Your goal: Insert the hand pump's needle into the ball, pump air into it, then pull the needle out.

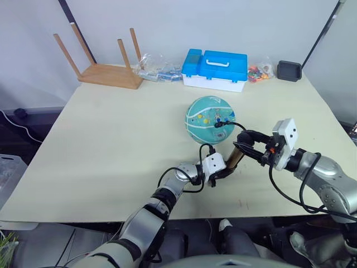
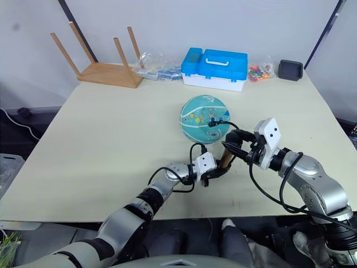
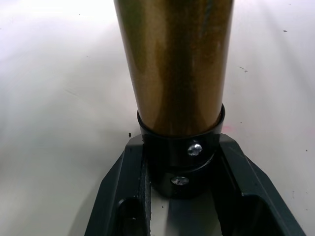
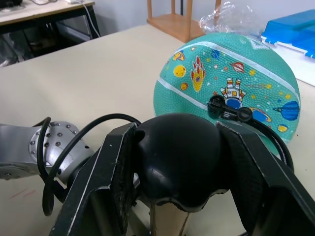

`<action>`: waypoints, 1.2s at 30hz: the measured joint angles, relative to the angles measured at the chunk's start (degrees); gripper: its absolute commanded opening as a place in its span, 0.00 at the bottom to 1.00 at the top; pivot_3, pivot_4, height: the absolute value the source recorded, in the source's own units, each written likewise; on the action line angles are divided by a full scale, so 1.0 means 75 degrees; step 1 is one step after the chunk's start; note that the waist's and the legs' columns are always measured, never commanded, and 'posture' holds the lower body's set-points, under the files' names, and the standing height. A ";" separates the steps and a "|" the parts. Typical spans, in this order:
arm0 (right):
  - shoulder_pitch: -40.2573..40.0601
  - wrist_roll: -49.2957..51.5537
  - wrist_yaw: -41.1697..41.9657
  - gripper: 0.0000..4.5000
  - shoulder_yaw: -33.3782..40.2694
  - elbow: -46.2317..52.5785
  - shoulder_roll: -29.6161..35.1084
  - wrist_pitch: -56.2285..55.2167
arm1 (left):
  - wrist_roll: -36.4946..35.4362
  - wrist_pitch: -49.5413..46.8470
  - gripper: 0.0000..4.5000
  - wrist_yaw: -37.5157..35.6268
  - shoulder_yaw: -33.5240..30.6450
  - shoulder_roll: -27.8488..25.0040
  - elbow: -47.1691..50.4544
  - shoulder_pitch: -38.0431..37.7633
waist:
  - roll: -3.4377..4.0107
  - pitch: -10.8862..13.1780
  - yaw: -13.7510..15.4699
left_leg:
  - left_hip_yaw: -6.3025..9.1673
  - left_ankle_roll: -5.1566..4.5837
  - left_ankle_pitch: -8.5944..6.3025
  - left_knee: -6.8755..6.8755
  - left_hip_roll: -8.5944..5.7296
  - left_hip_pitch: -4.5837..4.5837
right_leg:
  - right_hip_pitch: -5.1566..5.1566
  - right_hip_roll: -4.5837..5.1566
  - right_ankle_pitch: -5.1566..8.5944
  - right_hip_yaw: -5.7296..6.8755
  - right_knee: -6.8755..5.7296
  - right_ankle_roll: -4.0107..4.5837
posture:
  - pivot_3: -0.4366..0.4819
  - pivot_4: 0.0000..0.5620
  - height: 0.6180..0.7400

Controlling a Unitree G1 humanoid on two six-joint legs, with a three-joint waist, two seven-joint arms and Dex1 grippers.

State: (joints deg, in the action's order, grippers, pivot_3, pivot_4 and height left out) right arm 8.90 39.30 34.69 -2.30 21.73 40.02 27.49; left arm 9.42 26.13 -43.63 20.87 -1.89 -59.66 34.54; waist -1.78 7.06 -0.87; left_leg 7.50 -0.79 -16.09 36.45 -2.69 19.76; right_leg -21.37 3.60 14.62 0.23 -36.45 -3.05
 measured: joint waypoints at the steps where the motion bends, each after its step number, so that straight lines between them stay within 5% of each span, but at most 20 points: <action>1: 0.0172 0.0452 -0.0049 0.46 0.0345 0.0217 0.0344 0.0665 | 0.0000 0.0017 0.24 -0.0027 0.0016 0.0040 0.0000 0.0095 | 0.0028 0.0048 0.0016 | -0.0005 0.0000 0.0001 0.0010 -0.0008 0.0018 | -0.0014 0.0011 -0.0004 -0.0002 -0.0001 -0.0004 | 0.48 0.27 1.00; 7: 0.1022 0.2831 -0.0662 0.46 0.1899 0.0823 0.1403 0.2543 | -0.0001 0.0082 0.24 -0.0184 0.0020 0.0127 -0.0001 0.0318 | 0.0131 0.0181 0.0084 | 0.0006 -0.0001 0.0004 0.0060 -0.0032 0.0138 | -0.0102 0.0034 -0.0034 0.0009 -0.0003 0.0014 | 0.48 0.27 1.00; 10: 0.1572 0.4447 -0.1084 0.46 0.3076 0.1055 0.2416 0.3291 | 0.0000 0.0085 0.24 -0.0215 0.0084 0.0180 -0.0012 0.0376 | 0.0114 0.0209 0.0178 | 0.0003 -0.0008 0.0000 0.0090 -0.0038 0.0192 | -0.0139 0.0049 -0.0038 0.0014 -0.0009 0.0013 | 0.48 0.27 1.00; 15: 0.1786 0.5376 -0.1685 0.46 0.3567 0.1272 0.2803 0.3576 | -0.0001 0.0085 0.24 -0.0180 0.0145 0.0177 -0.0103 0.0467 | 0.0085 0.0225 0.0209 | -0.0005 -0.0012 -0.0002 0.0101 -0.0036 0.0210 | -0.0156 0.0061 -0.0041 0.0010 -0.0013 0.0007 | 0.48 0.27 1.00; 18: 0.1666 0.5033 -0.1690 0.46 0.3379 0.1345 0.2600 0.3422 | -0.0001 0.0085 0.24 -0.0178 0.0143 0.0153 -0.0133 0.0451 | 0.0058 0.0202 0.0204 | -0.0007 -0.0012 -0.0002 0.0097 -0.0033 0.0199 | -0.0155 0.0054 -0.0040 0.0009 -0.0019 0.0007 | 0.48 0.27 1.00; 20: 0.1181 0.3905 -0.1651 0.46 0.2396 0.1288 0.1588 0.2742 | 0.0000 0.0083 0.24 -0.0163 0.0151 0.0111 -0.0211 0.0398 | -0.0013 0.0145 0.0176 | -0.0007 -0.0011 -0.0003 0.0096 -0.0017 0.0143 | -0.0105 0.0048 -0.0037 0.0008 -0.0020 0.0008 | 0.48 0.27 1.00; 29: 0.0264 0.0463 -0.0254 0.46 -0.0146 0.0168 0.0397 0.0439 | -0.0003 0.0060 0.24 -0.0008 0.0044 0.0003 -0.0204 0.0144 | -0.0049 0.0035 -0.0005 | -0.0013 -0.0014 -0.0008 0.0034 -0.0009 -0.0002 | 0.0008 0.0018 -0.0008 -0.0006 -0.0007 -0.0014 | 0.48 0.27 1.00; 36: 0.0165 -0.0295 0.0156 0.46 -0.0415 -0.0067 0.0066 -0.0118 | -0.0003 0.0052 0.24 0.0006 0.0011 -0.0002 -0.0137 0.0088 | -0.0005 0.0014 -0.0009 | -0.0009 -0.0013 -0.0008 0.0027 -0.0002 0.0000 | 0.0002 0.0002 -0.0007 -0.0008 -0.0005 -0.0012 | 0.48 0.27 1.00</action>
State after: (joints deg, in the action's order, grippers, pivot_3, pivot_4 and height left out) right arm 10.14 37.08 35.86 -5.41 21.23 40.51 26.61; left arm 9.40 26.52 -43.59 20.95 -1.90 -60.68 35.20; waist -1.81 7.16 -0.94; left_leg 7.43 -0.89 -16.15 36.65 -2.70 19.76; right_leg -21.35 3.62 14.56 0.17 -36.49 -3.14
